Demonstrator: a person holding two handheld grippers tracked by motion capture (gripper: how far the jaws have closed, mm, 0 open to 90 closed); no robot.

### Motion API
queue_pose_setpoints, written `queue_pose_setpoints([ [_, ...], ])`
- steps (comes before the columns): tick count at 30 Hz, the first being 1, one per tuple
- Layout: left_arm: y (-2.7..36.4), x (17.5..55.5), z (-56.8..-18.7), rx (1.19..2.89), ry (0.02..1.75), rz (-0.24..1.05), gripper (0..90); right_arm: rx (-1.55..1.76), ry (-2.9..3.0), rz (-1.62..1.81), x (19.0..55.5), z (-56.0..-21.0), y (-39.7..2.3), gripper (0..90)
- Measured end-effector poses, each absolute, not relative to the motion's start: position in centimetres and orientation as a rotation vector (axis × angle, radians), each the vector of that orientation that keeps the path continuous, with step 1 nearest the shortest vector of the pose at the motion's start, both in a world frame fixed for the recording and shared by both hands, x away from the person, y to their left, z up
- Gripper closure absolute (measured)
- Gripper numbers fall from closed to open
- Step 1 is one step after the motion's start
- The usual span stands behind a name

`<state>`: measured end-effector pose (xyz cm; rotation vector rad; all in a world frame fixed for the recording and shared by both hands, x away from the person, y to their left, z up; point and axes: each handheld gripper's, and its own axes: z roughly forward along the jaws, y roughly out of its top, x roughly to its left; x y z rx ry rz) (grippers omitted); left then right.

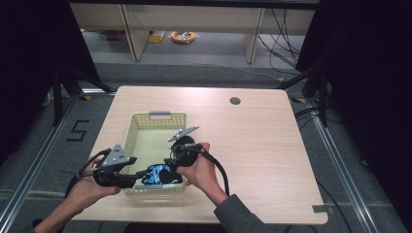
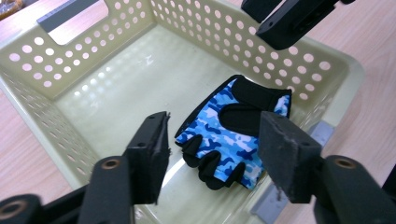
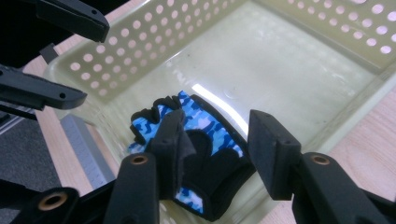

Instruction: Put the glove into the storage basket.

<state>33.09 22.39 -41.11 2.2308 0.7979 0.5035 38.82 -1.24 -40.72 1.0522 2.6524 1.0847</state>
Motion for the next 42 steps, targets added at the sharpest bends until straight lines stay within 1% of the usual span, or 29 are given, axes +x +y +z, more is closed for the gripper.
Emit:
queue_pose_setpoints([
  [2, 22.2, 32.8, -41.2, 2.203, 0.815, 0.467, 40.7, 1.04, 2.639, 1.108, 38.8, -40.6, -1.8, 55.0],
  [4, 22.2, 32.7, -41.2, 2.209, 0.794, 0.472, 39.2, 1.055, 2.636, 1.114, 38.7, -40.4, -2.4, 53.5],
  [5, 22.0, 32.4, -41.2, 2.197, 0.812, 0.468, 38.2, 1.098, 2.606, 1.101, 38.6, -40.4, -2.6, 52.4],
  [8, 21.7, 32.0, -41.4, 2.183, 0.813, 0.448, 35.7, 1.071, 2.615, 1.15, 38.4, -40.2, -3.8, 48.3],
  [9, 21.6, 31.9, -41.4, 2.179, 0.803, 0.443, 35.1, 1.031, 2.606, 1.169, 38.5, -40.2, -4.4, 47.9],
  [11, 21.3, 31.6, -41.5, 2.169, 0.809, 0.429, 33.6, 1.108, 2.604, 1.156, 38.2, -40.0, -5.2, 46.3],
  [13, 20.9, 31.3, -41.6, 2.144, 0.832, 0.409, 33.0, 1.117, 2.592, 1.178, 38.0, -40.0, -6.0, 45.2],
  [17, 20.2, 30.8, -41.8, 2.138, 0.81, 0.389, 31.4, 1.111, 2.566, 1.228, 37.9, -39.8, -7.8, 42.6],
  [20, 19.5, 30.3, -42.0, 2.125, 0.827, 0.347, 30.3, 1.122, 2.542, 1.25, 37.7, -39.6, -9.1, 41.0],
  [23, 19.0, 29.9, -42.2, 2.129, 0.798, 0.366, 29.7, 1.155, 2.506, 1.278, 37.4, -39.6, -10.4, 40.1],
  [27, 18.3, 29.5, -42.5, 2.106, 0.804, 0.331, 29.1, 1.166, 2.489, 1.289, 37.1, -39.8, -11.8, 38.8],
  [36, 17.0, 28.6, -43.4, 2.105, 0.76, 0.313, 27.4, 1.179, 2.45, 1.321, 35.7, -40.4, -14.9, 37.9],
  [39, 16.4, 28.3, -43.8, 2.07, 0.762, 0.308, 25.9, 1.161, 2.421, 1.336, 35.2, -40.6, -15.7, 37.8],
  [41, 16.2, 28.1, -43.9, 2.076, 0.751, 0.3, 25.2, 1.149, 2.416, 1.345, 34.9, -40.7, -16.0, 37.6],
  [42, 16.2, 28.1, -43.9, 2.105, 0.73, 0.303, 25.0, 1.148, 2.413, 1.345, 34.7, -40.7, -16.1, 37.5],
])
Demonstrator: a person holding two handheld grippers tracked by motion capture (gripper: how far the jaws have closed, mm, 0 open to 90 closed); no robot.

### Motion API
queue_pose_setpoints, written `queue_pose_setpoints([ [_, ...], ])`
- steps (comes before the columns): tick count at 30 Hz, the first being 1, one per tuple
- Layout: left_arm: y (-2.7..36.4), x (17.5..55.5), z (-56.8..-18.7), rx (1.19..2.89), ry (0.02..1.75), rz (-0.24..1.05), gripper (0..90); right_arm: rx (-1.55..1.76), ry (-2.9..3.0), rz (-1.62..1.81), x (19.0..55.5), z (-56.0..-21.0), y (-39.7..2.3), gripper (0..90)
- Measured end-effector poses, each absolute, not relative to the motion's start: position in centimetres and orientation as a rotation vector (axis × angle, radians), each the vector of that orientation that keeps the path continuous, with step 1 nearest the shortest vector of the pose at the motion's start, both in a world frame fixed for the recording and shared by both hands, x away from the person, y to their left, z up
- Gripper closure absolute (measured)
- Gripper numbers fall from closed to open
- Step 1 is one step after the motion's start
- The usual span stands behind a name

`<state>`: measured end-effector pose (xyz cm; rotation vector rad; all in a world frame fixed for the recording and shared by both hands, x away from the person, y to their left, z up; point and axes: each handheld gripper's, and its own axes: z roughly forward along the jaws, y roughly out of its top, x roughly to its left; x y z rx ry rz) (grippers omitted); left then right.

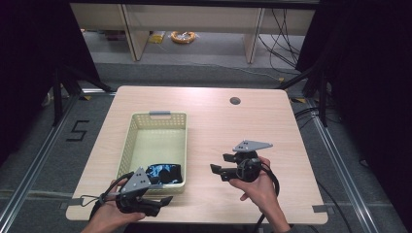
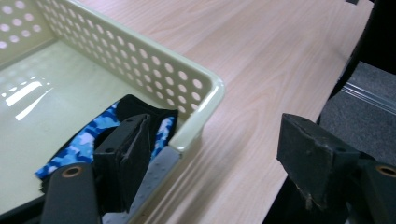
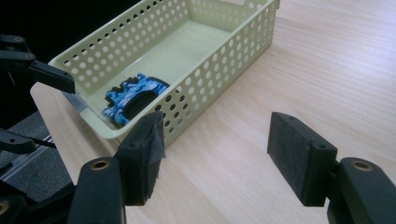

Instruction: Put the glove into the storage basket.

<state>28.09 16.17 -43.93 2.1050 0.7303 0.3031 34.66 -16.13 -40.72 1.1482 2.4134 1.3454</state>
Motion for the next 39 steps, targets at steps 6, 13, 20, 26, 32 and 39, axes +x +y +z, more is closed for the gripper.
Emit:
queue_pose_setpoints([
  [6, 15.6, 27.9, -44.4, 2.048, 0.741, 0.283, 24.1, 1.158, 2.406, 1.375, 33.7, -41.4, -16.8, 37.0],
  [13, 15.6, 27.7, -44.3, 2.042, 0.748, 0.284, 24.1, 1.167, 2.414, 1.372, 33.1, -42.3, -17.6, 36.5],
  [20, 15.4, 27.4, -44.9, 2.052, 0.722, 0.269, 23.8, 1.106, 2.403, 1.402, 32.6, -42.7, -18.1, 30.7],
  [26, 15.4, 26.9, -45.4, 2.081, 0.701, 0.269, 23.9, 1.095, 2.416, 1.404, 31.9, -43.3, -17.8, 24.8],
  [32, 15.0, 26.4, -46.0, 2.079, 0.658, 0.257, 23.7, 1.056, 2.44, 1.37, 31.4, -44.0, -17.4, 20.0],
  [39, 14.6, 25.6, -47.1, 2.108, 0.612, 0.233, 21.8, 1.042, 2.464, 1.37, 30.9, -45.2, -17.4, 19.2],
])
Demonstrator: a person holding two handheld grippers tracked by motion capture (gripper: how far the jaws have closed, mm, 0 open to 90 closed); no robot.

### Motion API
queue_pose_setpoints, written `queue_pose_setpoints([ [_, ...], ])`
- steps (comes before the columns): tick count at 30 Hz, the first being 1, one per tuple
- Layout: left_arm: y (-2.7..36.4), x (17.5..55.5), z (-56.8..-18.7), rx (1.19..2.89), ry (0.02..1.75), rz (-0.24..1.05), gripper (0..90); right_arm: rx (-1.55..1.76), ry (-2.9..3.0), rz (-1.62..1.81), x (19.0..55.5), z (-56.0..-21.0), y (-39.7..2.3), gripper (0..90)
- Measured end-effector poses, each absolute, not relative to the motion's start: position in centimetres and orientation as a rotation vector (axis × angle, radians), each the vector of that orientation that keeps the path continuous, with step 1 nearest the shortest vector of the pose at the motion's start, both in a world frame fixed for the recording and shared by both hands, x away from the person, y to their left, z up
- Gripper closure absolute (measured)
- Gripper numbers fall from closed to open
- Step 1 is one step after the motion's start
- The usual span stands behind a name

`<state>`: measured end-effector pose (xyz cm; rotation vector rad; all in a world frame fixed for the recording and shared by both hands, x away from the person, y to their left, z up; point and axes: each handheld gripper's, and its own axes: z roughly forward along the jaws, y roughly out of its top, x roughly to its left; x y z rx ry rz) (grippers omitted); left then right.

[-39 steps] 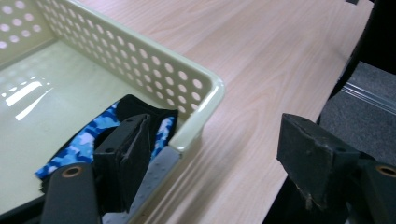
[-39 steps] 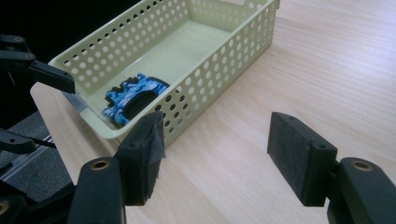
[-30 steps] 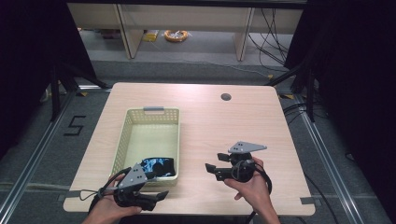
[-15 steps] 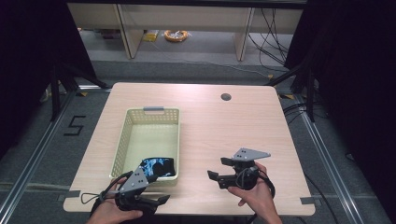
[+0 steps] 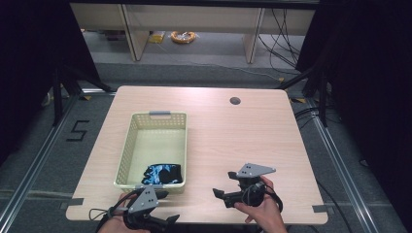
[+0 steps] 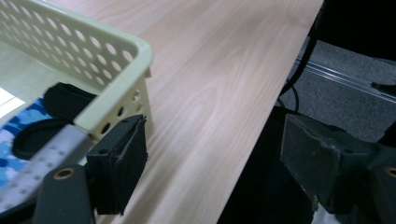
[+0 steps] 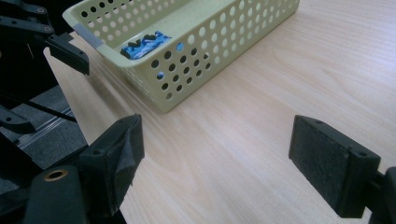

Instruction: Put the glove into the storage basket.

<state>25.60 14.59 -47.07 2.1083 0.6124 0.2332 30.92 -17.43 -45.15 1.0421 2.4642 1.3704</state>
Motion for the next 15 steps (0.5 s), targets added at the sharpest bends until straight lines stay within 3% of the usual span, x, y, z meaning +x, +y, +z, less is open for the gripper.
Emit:
queue_pose_setpoints([
  [15, 14.7, 25.0, -48.8, 2.133, 0.609, 0.192, 17.8, 1.04, 2.476, 1.355, 29.5, -46.4, -18.0, 18.9],
])
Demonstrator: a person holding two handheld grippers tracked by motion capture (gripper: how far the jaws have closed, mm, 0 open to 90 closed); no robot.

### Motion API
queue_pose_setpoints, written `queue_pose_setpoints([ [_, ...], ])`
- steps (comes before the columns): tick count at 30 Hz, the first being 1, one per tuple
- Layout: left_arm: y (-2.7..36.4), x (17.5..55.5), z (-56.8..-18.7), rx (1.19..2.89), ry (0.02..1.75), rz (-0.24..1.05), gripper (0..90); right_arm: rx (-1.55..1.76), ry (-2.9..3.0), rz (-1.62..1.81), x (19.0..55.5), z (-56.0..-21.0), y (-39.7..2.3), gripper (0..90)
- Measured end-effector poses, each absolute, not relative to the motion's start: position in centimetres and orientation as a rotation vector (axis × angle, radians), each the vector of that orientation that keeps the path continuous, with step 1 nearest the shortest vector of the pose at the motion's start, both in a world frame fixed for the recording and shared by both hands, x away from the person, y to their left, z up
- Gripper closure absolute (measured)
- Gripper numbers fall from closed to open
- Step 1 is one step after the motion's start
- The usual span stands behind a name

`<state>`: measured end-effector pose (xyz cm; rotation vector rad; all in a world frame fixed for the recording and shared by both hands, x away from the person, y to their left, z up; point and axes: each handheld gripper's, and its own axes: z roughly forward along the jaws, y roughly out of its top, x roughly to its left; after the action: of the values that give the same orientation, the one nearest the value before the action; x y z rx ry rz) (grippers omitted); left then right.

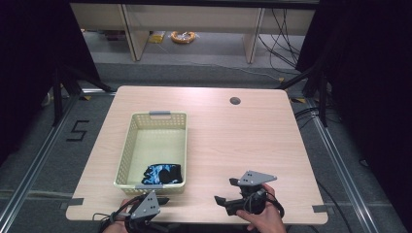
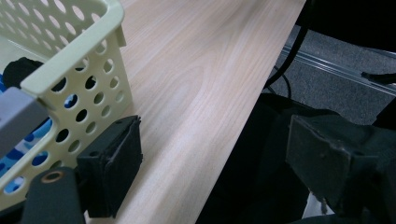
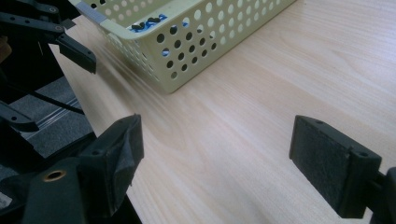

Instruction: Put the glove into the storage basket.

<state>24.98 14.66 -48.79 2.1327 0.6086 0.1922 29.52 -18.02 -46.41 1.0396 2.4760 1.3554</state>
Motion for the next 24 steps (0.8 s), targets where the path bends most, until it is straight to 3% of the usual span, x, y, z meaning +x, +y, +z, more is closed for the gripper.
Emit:
queue_pose_setpoints([
  [24, 15.9, 23.9, -50.2, 2.147, 0.659, 0.204, 17.7, 1.025, 2.513, 1.197, 25.7, -48.2, -20.2, 17.1],
])
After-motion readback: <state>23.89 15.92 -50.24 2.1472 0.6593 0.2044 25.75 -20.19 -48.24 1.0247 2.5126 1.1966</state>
